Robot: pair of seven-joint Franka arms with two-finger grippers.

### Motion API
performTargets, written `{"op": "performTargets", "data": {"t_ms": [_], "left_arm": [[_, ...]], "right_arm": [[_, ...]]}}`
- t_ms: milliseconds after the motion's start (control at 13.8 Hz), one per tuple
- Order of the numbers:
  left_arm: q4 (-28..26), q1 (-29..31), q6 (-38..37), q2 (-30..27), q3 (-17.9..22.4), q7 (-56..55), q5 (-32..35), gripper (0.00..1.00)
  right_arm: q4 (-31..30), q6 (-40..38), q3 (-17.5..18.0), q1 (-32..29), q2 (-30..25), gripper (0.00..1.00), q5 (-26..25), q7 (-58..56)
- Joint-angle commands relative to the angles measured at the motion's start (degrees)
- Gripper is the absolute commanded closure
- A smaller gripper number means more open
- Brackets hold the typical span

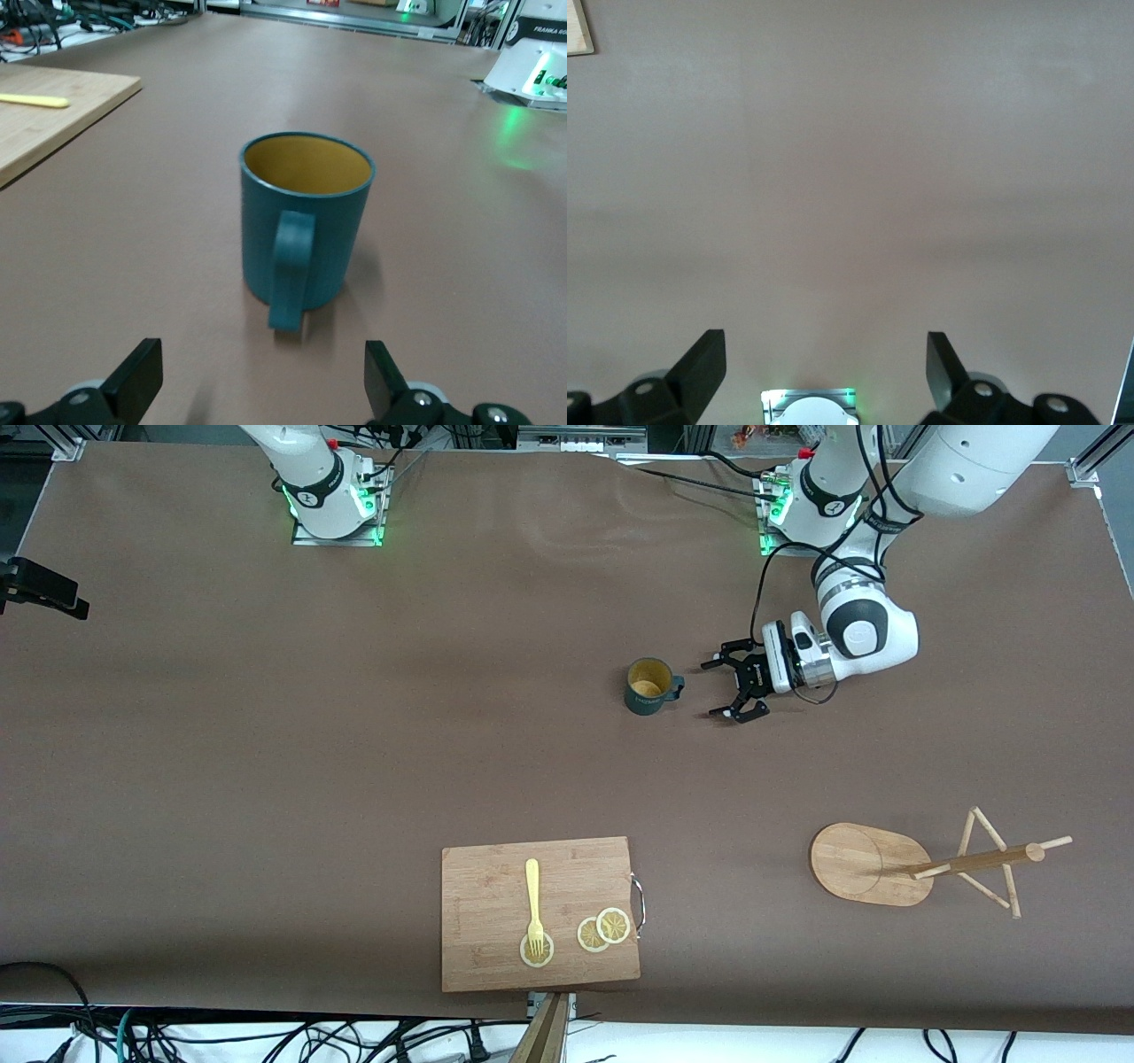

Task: Pass cup and hang on rack
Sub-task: 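Move the left gripper down toward the teal mug's handle, then close the left gripper on the teal mug's handle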

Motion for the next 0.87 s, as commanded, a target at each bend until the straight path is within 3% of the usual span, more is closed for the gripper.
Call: {"op": "performTargets", "data": {"t_ms": [0, 582, 655, 727, 800], "left_arm": [[1.2, -2.0, -1.5, 4.7, 0.0, 10.3, -6.4, 0.0], [3.7, -3.8, -2.8, 7.3, -1.5, 11.5, -8.9, 0.0], [3.7, -3.9, -2.8, 7.3, -1.5, 11.6, -8.9, 0.05], [3.7, -3.9, -2.8, 7.3, -1.5, 11.6, -8.9, 0.3], [3.7, -3.9, -2.8, 7.3, -1.5, 11.6, -8.9, 0.62]], "right_arm": [[-0.5, 0.6, 0.2, -0.5, -0.5, 0.0, 1.1, -0.6], [-0.5, 0.6, 0.3, -0.3, -0.5, 0.0, 1.1, -0.5], [-0.5, 0.6, 0.3, -0.3, -0.5, 0.0, 1.1, -0.5], [-0.5, 0.7, 0.3, -0.3, -0.5, 0.0, 1.1, -0.6], [-0.5, 0.7, 0.3, -0.3, -0.5, 0.0, 1.1, -0.5]]}}
